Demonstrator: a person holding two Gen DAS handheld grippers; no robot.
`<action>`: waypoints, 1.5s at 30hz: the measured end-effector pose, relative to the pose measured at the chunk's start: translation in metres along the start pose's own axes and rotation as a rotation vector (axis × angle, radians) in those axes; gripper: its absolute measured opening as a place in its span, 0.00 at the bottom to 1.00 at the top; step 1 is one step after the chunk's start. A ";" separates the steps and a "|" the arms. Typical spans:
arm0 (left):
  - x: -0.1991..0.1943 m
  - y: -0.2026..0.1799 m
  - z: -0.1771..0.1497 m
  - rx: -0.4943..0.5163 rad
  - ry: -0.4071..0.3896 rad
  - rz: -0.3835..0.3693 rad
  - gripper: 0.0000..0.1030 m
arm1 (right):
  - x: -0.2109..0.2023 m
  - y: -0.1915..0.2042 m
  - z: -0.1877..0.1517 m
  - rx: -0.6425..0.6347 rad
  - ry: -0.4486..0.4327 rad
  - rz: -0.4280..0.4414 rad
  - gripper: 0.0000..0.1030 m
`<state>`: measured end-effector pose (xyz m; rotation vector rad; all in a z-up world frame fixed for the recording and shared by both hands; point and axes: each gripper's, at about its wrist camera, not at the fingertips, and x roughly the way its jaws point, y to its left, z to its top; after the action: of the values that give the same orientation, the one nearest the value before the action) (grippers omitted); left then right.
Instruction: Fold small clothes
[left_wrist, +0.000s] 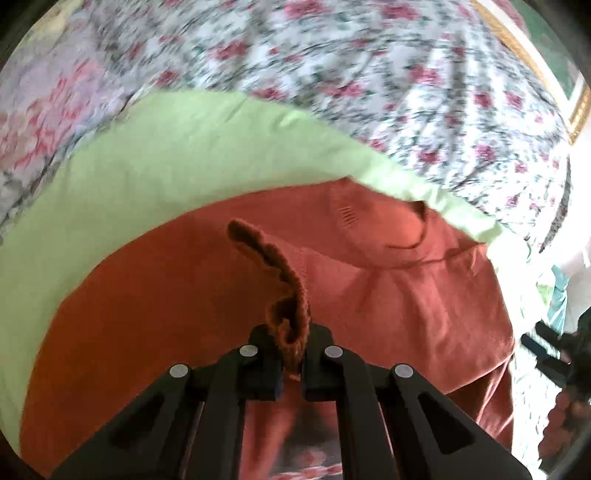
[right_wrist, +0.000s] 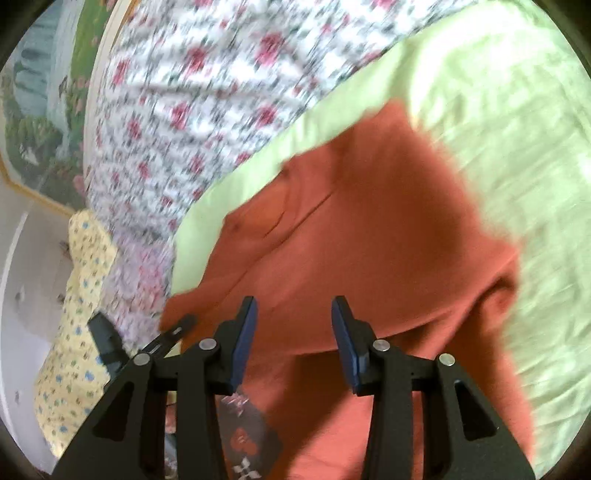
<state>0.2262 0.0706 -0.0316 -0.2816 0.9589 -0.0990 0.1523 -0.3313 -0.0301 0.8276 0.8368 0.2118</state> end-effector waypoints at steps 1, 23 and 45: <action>0.003 0.006 0.000 -0.008 0.012 0.009 0.04 | -0.004 -0.003 0.004 0.000 -0.014 -0.015 0.42; 0.010 0.012 -0.007 0.020 0.023 0.116 0.05 | 0.075 -0.041 0.078 -0.230 0.112 -0.379 0.07; -0.078 0.070 -0.089 -0.197 0.095 0.086 0.47 | 0.002 -0.004 0.017 -0.182 0.059 -0.223 0.56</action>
<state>0.1052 0.1371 -0.0374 -0.4200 1.0760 0.0619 0.1651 -0.3428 -0.0280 0.5549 0.9435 0.1132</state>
